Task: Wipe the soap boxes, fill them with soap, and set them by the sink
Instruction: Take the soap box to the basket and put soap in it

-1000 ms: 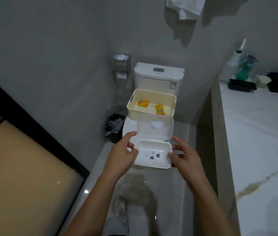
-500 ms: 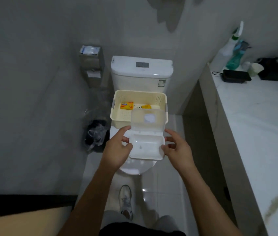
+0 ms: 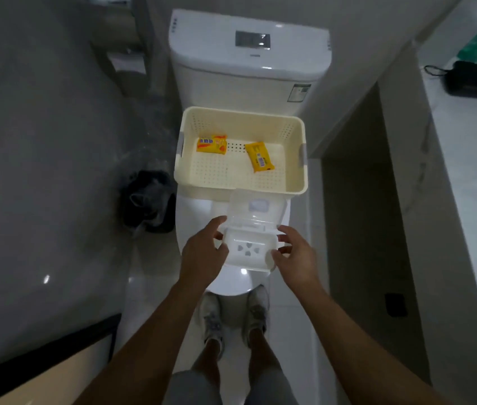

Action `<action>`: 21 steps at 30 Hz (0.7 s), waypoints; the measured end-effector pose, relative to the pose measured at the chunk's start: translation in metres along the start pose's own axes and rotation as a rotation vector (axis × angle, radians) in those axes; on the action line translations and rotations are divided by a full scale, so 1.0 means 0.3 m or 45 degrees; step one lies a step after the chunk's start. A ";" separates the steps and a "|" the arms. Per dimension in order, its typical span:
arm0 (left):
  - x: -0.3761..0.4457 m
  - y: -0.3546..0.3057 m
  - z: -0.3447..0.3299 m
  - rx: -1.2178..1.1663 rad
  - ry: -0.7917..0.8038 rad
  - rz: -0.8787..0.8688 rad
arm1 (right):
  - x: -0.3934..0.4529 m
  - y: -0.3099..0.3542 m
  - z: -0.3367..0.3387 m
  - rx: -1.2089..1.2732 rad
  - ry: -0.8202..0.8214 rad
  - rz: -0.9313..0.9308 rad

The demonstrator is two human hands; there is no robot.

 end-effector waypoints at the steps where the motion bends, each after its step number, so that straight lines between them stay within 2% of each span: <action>1: 0.030 0.037 -0.033 0.027 -0.023 0.018 | 0.037 -0.037 -0.031 -0.032 0.008 -0.009; 6: 0.169 0.200 -0.207 0.011 -0.028 0.157 | 0.208 -0.208 -0.167 -0.155 0.033 -0.028; 9: 0.246 0.256 -0.274 0.048 -0.034 0.166 | 0.300 -0.280 -0.229 -0.229 0.049 -0.032; 15: 0.357 0.322 -0.343 0.172 -0.049 0.142 | 0.402 -0.355 -0.302 -0.271 0.042 -0.034; 21: 0.400 0.349 -0.356 0.151 -0.065 0.153 | 0.439 -0.381 -0.329 -0.255 0.042 -0.103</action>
Point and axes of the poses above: each hand's wrist, its own x-axis towards the middle knuckle, its own z-axis out of the back of the hand, y = z × x, the point moved 5 cm from there along x, towards the middle knuckle
